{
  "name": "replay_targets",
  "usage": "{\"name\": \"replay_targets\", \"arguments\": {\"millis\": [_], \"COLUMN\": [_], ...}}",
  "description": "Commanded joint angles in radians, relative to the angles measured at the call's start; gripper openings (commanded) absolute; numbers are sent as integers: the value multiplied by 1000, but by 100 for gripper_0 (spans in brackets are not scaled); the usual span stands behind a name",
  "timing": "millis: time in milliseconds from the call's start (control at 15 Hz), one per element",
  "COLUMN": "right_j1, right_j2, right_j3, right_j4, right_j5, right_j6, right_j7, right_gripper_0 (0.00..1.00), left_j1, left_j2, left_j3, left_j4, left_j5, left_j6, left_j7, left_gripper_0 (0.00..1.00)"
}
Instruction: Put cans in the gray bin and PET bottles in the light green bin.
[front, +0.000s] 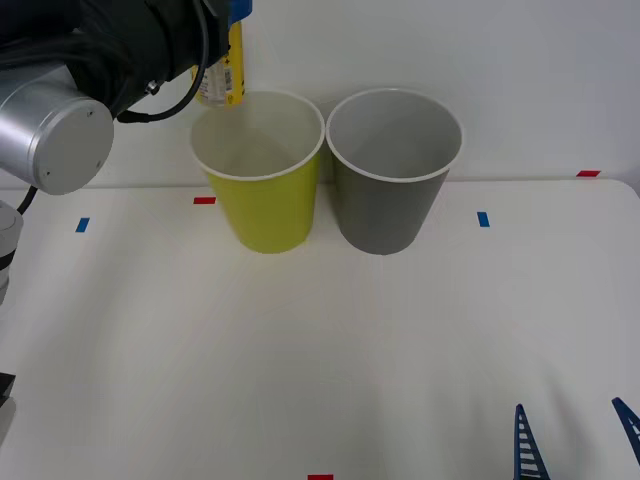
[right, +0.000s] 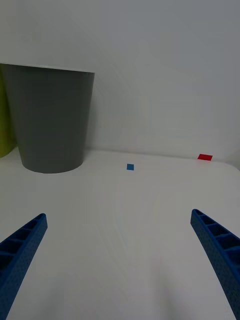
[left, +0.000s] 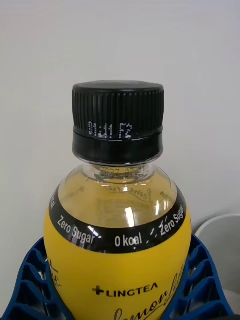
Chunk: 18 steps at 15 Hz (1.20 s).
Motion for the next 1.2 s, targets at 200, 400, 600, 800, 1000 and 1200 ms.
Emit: {"name": "replay_targets", "arguments": {"millis": [200,400,600,800,1000,1200], "right_j1": [0,0,0,0,0,0], "right_j2": [0,0,0,0,0,0], "right_j3": [0,0,0,0,0,0], "right_j4": [0,0,0,0,0,0], "right_j5": [0,0,0,0,0,0], "right_j6": [0,0,0,0,0,0], "right_j7": [0,0,0,0,0,0], "right_gripper_0": [100,100,100,100,100,100], "left_j1": [-30,-28,-28,-28,-27,-27], "left_j2": [-16,-24,-36,-36,-34,-33], "left_j3": [-79,-78,-79,-78,-78,-78], "left_j4": [168,183,183,186,186,172], "left_j5": [-2,-6,-22,-63,-66,-66], "left_j6": [-215,-226,-226,-226,-232,-232], "left_j7": [19,24,25,25,39,60], "left_gripper_0": [0,0,3,52,100,100]}}
